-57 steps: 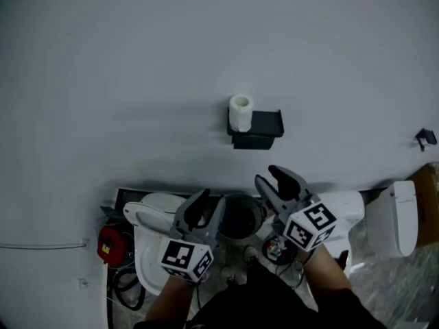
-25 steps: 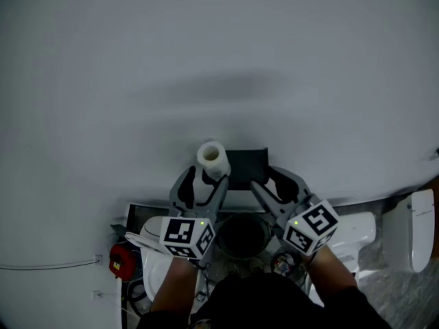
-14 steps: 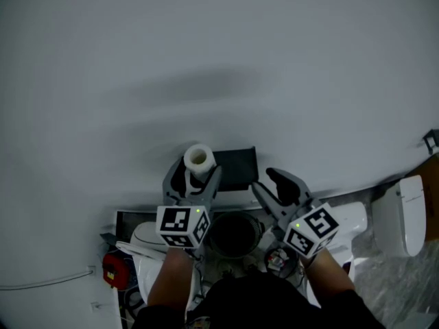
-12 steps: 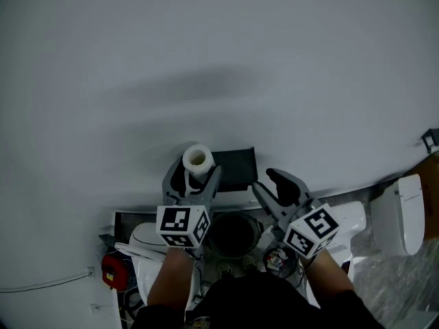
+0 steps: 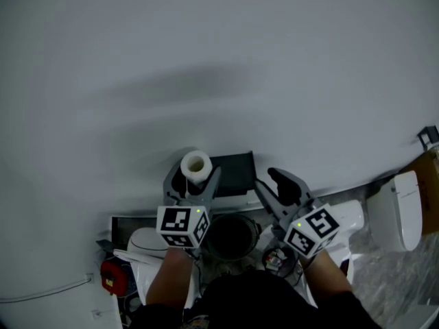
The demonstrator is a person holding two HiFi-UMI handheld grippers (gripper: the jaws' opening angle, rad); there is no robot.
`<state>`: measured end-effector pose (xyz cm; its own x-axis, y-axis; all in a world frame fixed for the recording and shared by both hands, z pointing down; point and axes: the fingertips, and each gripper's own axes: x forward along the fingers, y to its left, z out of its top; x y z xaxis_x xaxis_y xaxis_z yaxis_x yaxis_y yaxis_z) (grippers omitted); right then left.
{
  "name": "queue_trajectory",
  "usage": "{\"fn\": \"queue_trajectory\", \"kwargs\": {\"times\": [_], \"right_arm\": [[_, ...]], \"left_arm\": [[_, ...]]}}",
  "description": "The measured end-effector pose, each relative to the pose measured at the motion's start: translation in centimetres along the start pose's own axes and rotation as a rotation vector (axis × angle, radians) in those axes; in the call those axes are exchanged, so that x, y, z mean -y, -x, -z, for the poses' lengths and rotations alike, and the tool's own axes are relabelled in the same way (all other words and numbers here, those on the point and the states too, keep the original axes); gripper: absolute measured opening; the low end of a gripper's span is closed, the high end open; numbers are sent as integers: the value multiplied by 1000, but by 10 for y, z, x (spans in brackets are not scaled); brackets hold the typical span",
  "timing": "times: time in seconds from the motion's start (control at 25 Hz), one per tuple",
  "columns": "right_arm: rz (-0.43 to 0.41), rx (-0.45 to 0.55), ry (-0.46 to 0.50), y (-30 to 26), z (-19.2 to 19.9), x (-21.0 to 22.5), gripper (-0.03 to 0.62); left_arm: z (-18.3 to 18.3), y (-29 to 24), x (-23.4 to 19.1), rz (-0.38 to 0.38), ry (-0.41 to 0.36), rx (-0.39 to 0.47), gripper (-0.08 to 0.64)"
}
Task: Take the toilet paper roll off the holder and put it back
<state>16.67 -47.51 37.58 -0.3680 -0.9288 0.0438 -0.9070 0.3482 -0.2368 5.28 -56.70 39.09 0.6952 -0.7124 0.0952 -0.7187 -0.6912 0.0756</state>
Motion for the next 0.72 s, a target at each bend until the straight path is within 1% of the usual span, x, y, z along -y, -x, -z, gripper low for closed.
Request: {"fn": "queue_trajectory", "kwargs": {"times": [0.16,0.4,0.56,0.72], "right_arm": [[2,3,-9,-2,0,6,170],[-10,9,-20,-2,0,12,169],[-33,18,-28,-1,-2,12,167],[-71,25,-41,-1,-3,10,167]], "left_arm": [[-2,-3,-1,-1,-5,8,324],[-6,-2,-2,-32,-13,22,319],[-15,6,1,-44,-30,53,318],[-25,18,4,-83,-46,65,318]]}}
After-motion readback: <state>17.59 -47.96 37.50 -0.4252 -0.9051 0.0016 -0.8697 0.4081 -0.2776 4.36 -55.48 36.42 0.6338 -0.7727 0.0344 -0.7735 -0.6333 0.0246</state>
